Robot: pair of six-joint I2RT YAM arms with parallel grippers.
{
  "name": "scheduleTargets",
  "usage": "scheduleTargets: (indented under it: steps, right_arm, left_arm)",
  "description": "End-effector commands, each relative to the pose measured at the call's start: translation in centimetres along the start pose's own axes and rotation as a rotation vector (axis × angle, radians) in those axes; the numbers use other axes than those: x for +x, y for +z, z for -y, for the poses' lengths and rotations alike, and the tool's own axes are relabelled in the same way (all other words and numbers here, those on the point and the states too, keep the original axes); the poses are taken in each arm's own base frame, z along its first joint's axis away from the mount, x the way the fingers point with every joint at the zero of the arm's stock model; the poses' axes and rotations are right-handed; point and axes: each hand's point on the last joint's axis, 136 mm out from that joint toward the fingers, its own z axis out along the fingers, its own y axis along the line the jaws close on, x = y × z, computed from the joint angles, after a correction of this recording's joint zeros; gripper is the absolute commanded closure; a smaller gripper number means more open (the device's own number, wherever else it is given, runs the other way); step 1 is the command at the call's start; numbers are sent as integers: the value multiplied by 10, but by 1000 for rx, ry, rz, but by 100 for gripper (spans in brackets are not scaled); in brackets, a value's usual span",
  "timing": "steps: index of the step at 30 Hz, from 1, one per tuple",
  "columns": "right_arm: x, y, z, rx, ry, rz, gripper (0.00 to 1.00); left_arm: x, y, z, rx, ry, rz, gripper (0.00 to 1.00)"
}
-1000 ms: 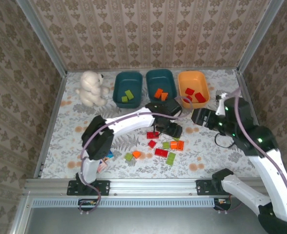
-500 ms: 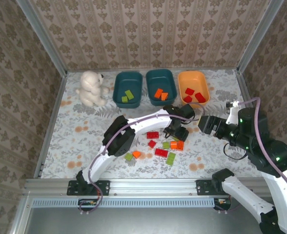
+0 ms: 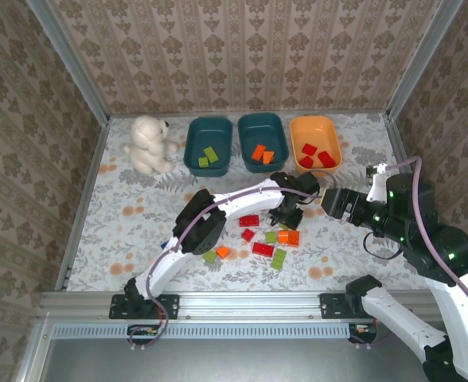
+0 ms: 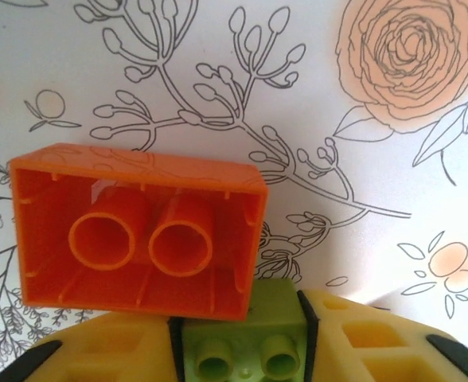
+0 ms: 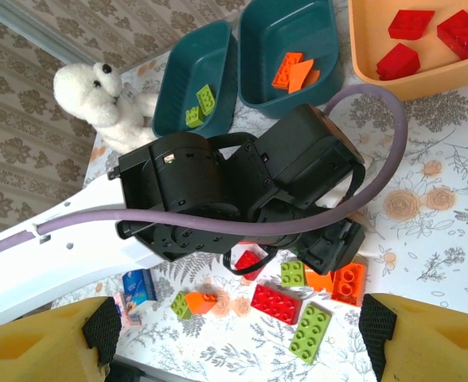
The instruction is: Sort the legos into containers by color
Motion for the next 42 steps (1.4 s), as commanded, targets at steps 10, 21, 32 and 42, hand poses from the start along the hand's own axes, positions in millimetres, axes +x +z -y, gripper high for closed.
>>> scheduleTargets:
  steps: [10,21,32,42]
  right_arm:
    - [-1,7,-3,-2,7,-22,19]
    - [8,55,-7,-16,28,-160,19]
    - [23,85,-7,-21,44,-288,20]
    - [29,88,-2,-8,65,-300,20]
  left_arm:
    - [-13,-102,-55,-72,-103,149,77]
    - [-29,-173,-204,-49,-433,286,76]
    - [-66,-106,-299,-76,-591,201,77]
    - [-74,-71,-307,-67,-611,138,76]
